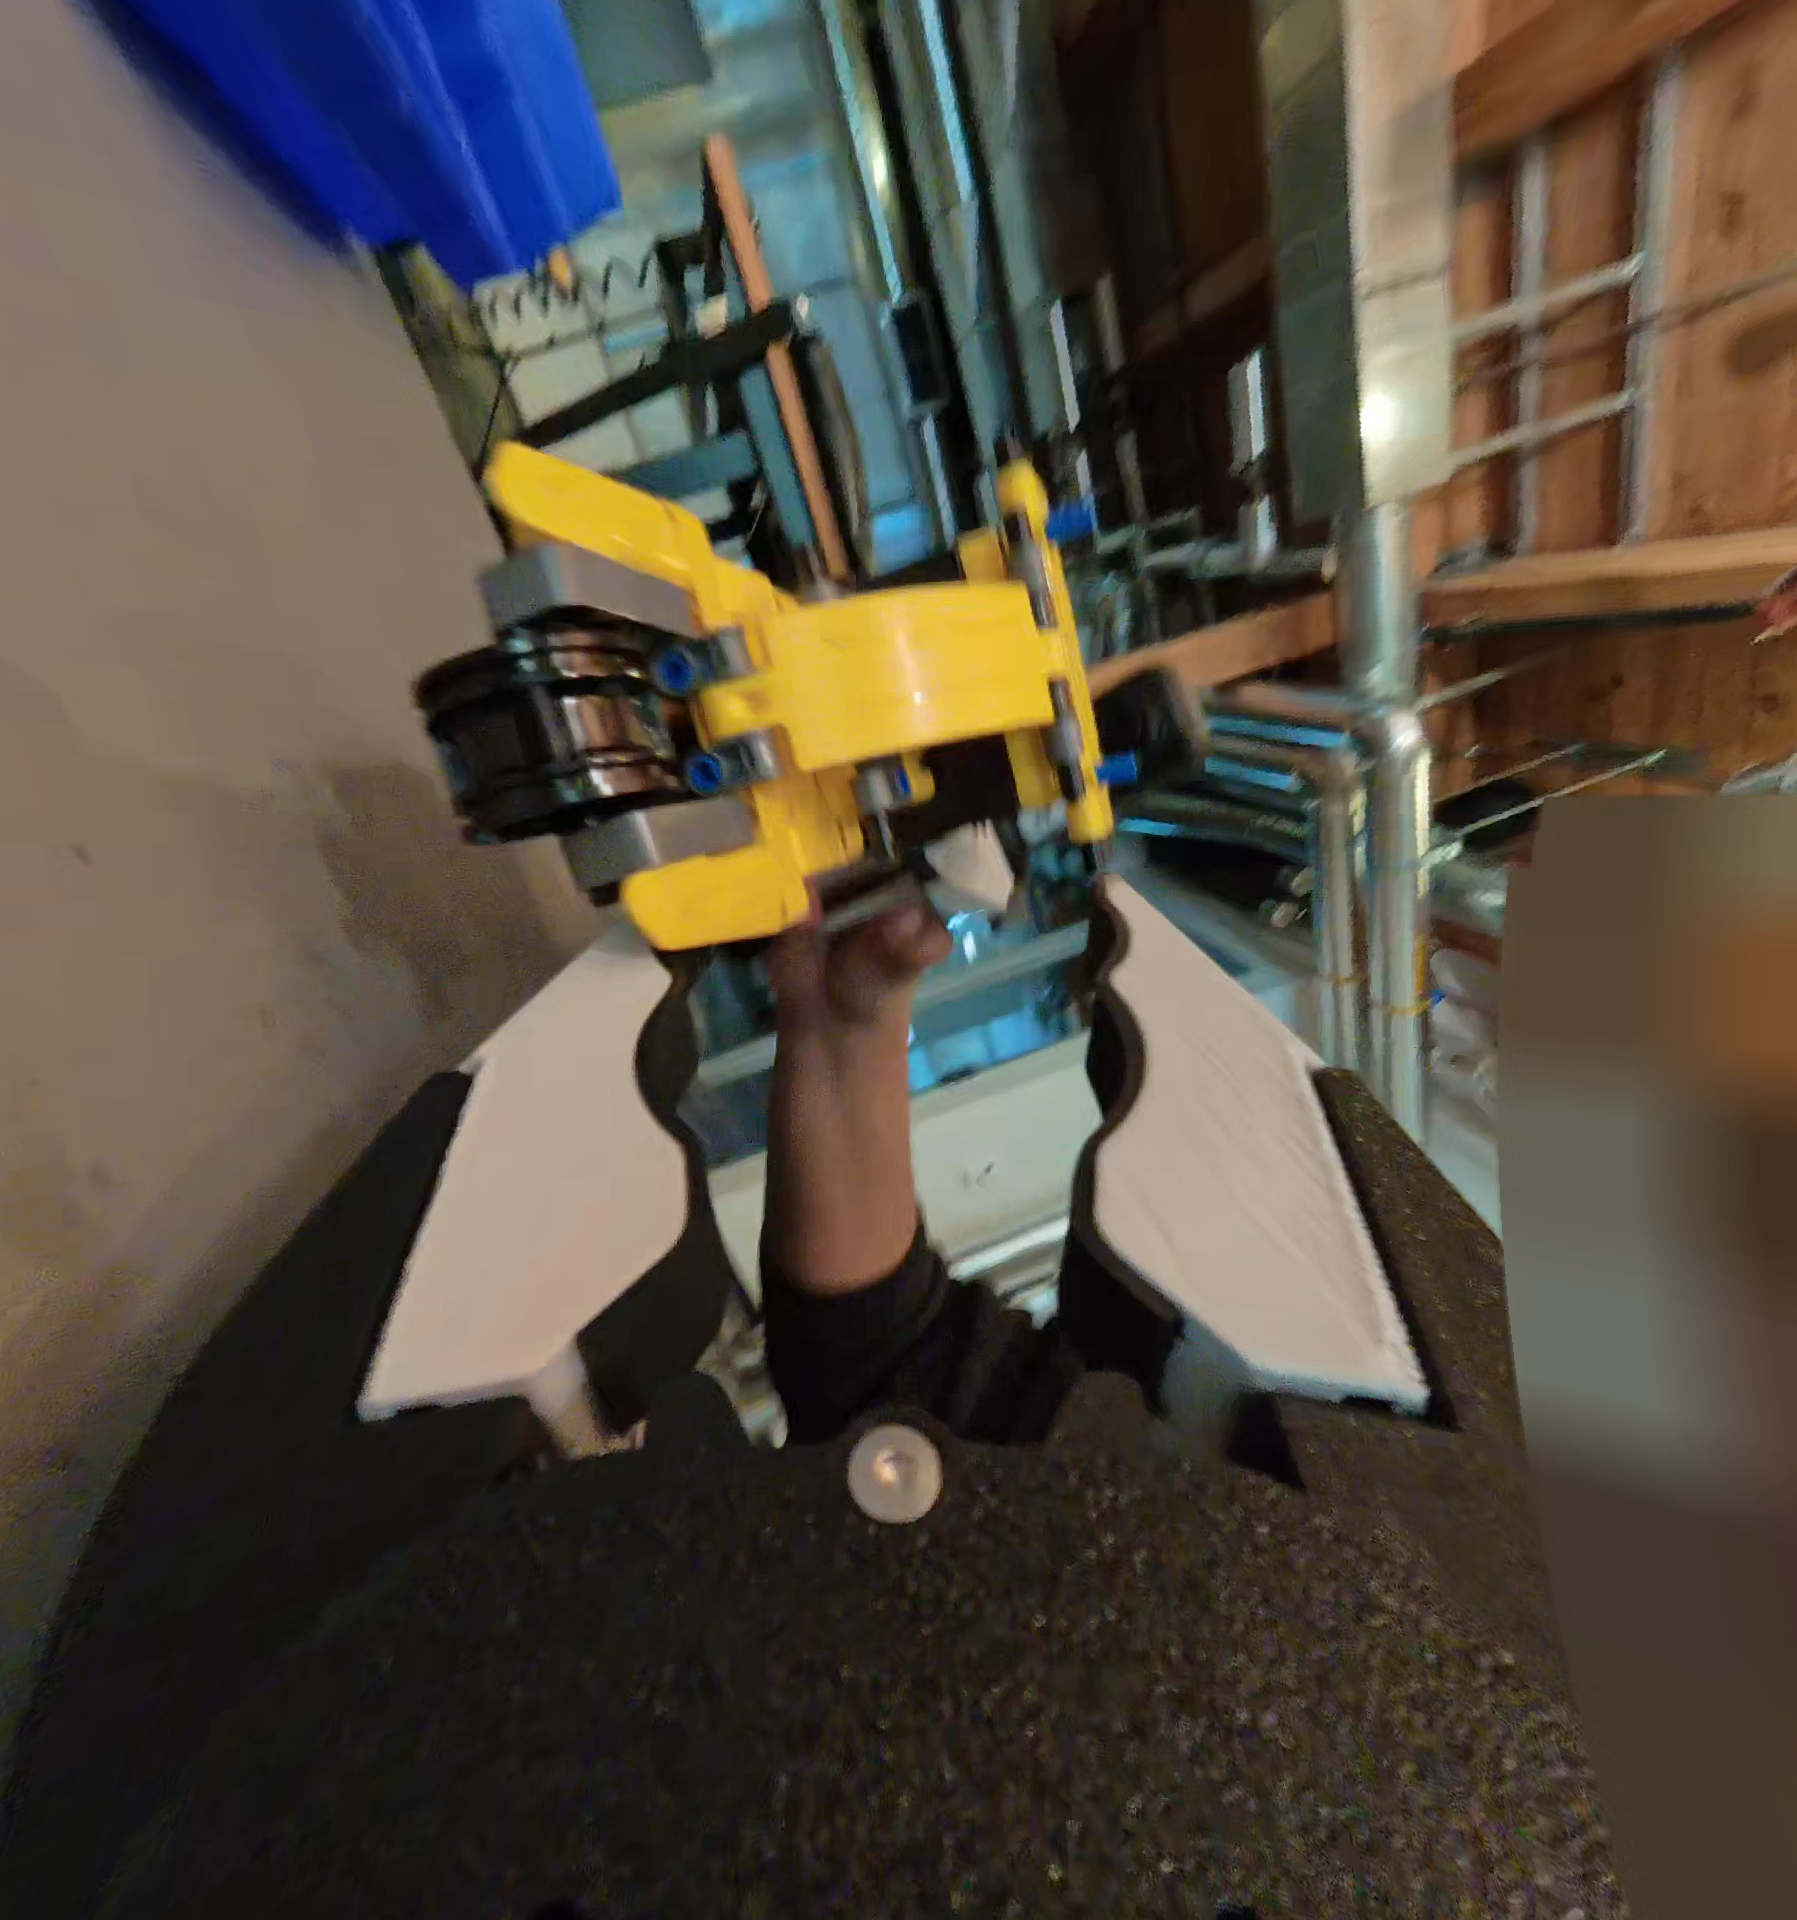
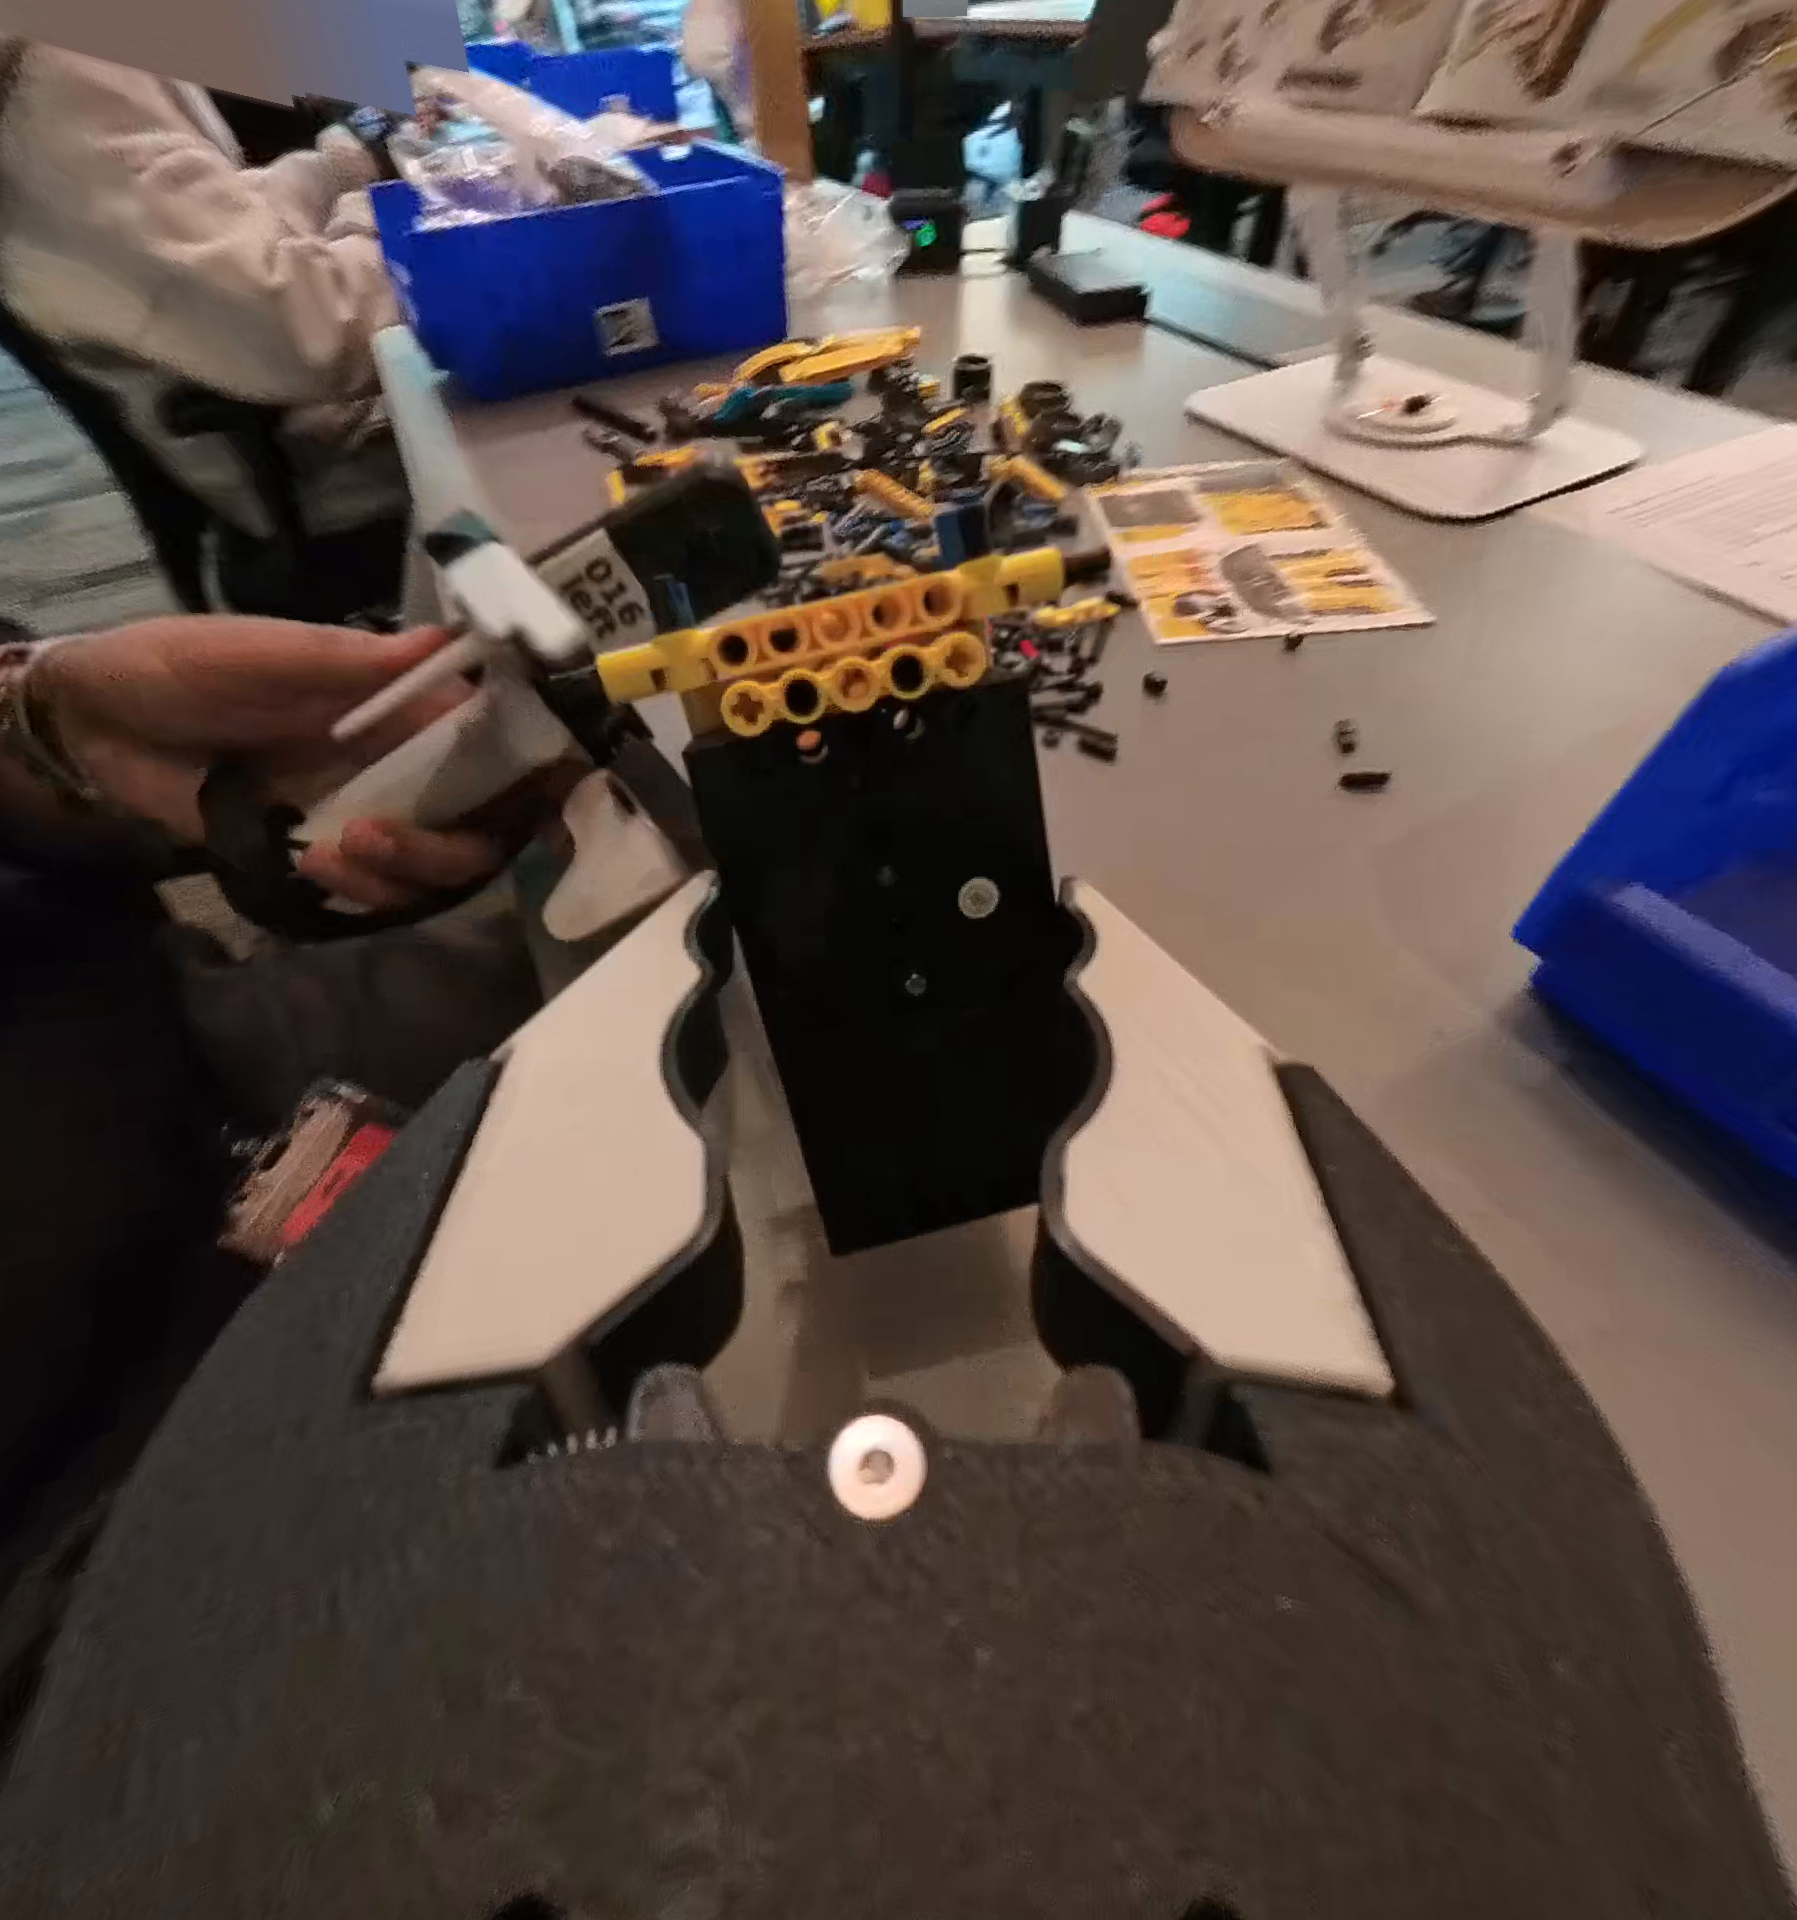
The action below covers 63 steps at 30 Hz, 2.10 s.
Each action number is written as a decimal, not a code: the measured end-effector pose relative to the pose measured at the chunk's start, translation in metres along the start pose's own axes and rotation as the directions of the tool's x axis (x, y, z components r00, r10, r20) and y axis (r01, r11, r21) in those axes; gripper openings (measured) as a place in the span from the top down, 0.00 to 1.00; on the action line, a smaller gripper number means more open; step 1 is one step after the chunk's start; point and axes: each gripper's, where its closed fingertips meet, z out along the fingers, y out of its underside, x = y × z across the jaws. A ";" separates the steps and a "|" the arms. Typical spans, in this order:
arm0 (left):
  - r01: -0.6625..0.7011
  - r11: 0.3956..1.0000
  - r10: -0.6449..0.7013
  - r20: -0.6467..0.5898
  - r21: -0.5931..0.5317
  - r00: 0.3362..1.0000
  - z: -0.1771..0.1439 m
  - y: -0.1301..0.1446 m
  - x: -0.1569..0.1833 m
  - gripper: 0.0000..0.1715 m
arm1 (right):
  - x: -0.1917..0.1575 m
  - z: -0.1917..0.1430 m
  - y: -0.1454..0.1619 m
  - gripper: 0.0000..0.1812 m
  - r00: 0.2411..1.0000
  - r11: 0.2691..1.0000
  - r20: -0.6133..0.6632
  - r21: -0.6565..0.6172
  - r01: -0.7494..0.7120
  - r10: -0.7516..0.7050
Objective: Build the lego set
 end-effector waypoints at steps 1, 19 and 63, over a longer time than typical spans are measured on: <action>-0.020 0.999 0.021 0.023 -0.044 1.000 0.000 0.011 0.000 0.55 | 0.003 0.000 0.004 0.66 0.999 1.000 0.040 -0.015 -0.007 0.007; -0.527 0.786 0.607 0.238 -0.324 0.758 -0.038 0.017 0.007 0.55 | 0.067 -0.013 0.025 0.60 0.986 0.995 0.166 -0.098 0.009 0.008; -0.886 0.307 0.912 0.373 -0.348 0.169 -0.030 -0.126 -0.012 0.57 | 0.101 -0.081 0.010 0.80 0.781 0.954 -0.612 0.290 0.074 0.125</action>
